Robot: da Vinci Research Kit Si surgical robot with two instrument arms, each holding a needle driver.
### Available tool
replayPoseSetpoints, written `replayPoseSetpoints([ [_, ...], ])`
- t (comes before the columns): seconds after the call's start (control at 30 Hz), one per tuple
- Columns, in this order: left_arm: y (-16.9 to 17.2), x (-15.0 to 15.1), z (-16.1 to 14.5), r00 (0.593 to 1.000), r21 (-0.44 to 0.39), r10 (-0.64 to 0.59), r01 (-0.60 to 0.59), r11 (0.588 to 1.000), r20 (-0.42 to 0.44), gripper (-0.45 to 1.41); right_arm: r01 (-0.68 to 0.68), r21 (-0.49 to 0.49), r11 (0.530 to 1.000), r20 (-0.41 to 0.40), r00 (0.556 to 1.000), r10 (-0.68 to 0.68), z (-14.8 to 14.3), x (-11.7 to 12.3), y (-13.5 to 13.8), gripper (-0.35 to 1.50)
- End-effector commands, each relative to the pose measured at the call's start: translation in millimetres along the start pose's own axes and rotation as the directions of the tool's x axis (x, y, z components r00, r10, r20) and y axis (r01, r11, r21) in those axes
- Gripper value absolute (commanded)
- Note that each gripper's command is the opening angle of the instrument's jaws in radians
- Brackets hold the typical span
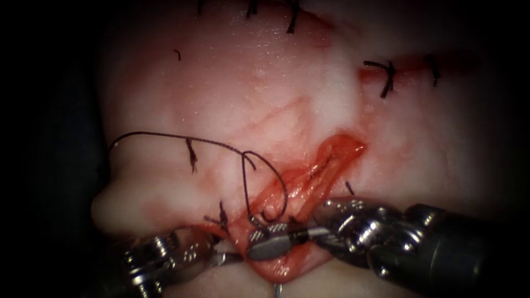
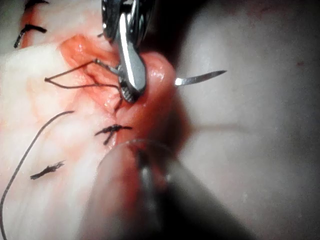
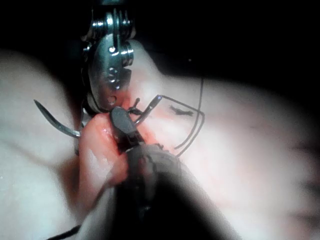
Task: Wound Closure
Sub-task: Using the right needle driver, throw the suture through the tissue below the incision.
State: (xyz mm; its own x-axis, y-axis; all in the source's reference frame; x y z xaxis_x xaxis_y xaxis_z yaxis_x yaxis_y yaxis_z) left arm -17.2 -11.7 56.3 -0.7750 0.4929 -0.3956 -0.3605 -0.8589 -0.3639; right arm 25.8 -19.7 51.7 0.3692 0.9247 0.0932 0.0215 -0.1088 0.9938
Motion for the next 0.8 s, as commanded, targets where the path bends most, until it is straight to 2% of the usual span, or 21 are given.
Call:
replayPoseSetpoints([
  [0.03,-0.2,0.4,0.6,1.000,0.000,0.000,0.000,1.000,-0.002,0.28,0.008,0.001,1.000,-0.011,1.000,-0.008,1.0,0.8,0.6,-0.35],
  [0.17,-0.2,0.4,0.6,1.000,0.000,0.000,0.000,1.000,-0.002,0.28,0.006,-0.013,1.000,-0.058,0.998,-0.006,2.0,1.4,1.5,-0.35],
  [0.27,-0.2,0.4,0.6,1.000,0.000,0.000,0.000,1.000,-0.002,0.28,-0.055,-0.007,0.998,-0.067,0.996,0.054,2.3,1.2,1.9,-0.35],
  [0.37,-0.2,0.4,0.6,1.000,0.000,0.000,0.000,1.000,-0.002,0.28,-0.058,-0.024,0.998,-0.064,0.996,0.056,2.3,1.3,1.8,-0.35],
  [0.4,-0.2,0.5,0.6,1.000,0.000,0.000,0.000,1.000,-0.002,0.28,-0.060,-0.044,0.997,-0.094,0.994,0.056,2.4,1.6,1.9,-0.35],
  [0.43,-0.2,0.6,0.5,1.000,0.005,-0.001,0.002,1.000,-0.004,0.28,-0.065,-0.075,0.995,-0.164,0.985,0.052,2.4,2.4,2.5,-0.35],
  [0.5,-0.3,0.8,0.3,1.000,0.006,-0.003,0.003,1.000,-0.009,0.28,-0.066,-0.072,0.995,-0.186,0.981,0.051,2.3,2.7,2.8,-0.35],
  [0.53,-0.3,0.9,0.2,1.000,0.008,-0.003,0.003,1.000,-0.014,0.29,-0.068,-0.070,0.995,-0.214,0.975,0.051,2.1,3.0,3.1,-0.27],
  [0.57,-0.3,1.2,-0.2,1.000,0.013,0.001,-0.001,1.000,-0.020,0.29,-0.002,-0.105,0.995,-0.279,0.960,-0.028,1.4,3.8,3.7,0.29],
  [0.6,-0.3,1.2,-0.2,1.000,0.013,0.001,-0.001,1.000,-0.020,0.29,-0.002,-0.105,0.995,-0.279,0.960,-0.028,1.4,3.8,3.7,0.29],
  [0.63,-0.4,1.3,-0.4,1.000,0.015,0.000,0.000,1.000,-0.025,0.29,0.020,-0.128,0.992,-0.301,0.952,-0.058,1.1,4.1,4.0,0.59],
  [0.67,-0.4,1.5,-0.5,1.000,0.017,0.006,-0.005,1.000,-0.030,0.29,0.057,-0.164,0.985,-0.342,0.933,-0.111,0.1,4.8,4.5,0.72],
  [0.73,-0.4,1.5,-0.6,0.999,0.016,0.006,-0.005,1.000,-0.033,0.29,0.088,-0.186,0.979,-0.354,0.923,-0.150,-0.4,5.1,4.6,0.76],
  [0.8,-0.4,1.5,-0.6,0.999,0.017,0.018,-0.017,1.000,-0.033,0.27,0.151,-0.245,0.958,-0.385,0.892,-0.239,-1.8,5.9,4.8,0.89],
])
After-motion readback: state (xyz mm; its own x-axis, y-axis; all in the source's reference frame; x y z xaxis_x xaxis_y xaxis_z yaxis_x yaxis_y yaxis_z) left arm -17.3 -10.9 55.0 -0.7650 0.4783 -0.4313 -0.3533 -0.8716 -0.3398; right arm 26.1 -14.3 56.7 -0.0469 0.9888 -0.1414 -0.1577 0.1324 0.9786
